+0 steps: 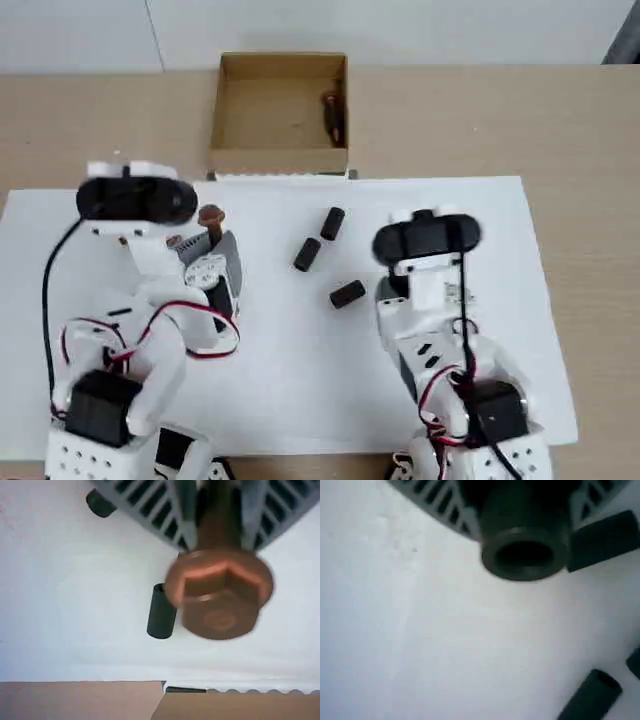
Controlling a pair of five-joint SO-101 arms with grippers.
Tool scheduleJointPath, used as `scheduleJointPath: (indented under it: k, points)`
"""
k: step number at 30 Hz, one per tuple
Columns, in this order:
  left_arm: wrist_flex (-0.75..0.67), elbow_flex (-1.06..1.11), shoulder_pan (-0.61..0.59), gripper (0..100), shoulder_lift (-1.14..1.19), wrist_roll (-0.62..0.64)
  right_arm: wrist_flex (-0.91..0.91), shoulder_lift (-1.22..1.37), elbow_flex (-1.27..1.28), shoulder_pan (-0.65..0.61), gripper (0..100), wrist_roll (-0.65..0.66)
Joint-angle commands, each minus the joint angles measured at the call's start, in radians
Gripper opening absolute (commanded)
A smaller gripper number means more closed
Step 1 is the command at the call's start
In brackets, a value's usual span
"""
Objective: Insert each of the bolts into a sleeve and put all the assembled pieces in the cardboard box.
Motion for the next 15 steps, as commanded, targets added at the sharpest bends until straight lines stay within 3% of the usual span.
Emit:
scheduleJointPath:
  k: [1,9,15]
  points:
    - [-0.1,0.093,0.005,0,-0.106,0.032,-0.079,-0.008,0.031,-0.073,0.2,0.005]
    - [-0.203,0.305,0.009,0,-0.338,0.081,-0.165,-0.01,0.086,-0.236,0.2,0.005]
    - [-0.203,0.332,0.009,0,-0.453,0.224,-0.163,-0.01,0.089,-0.314,0.2,0.006]
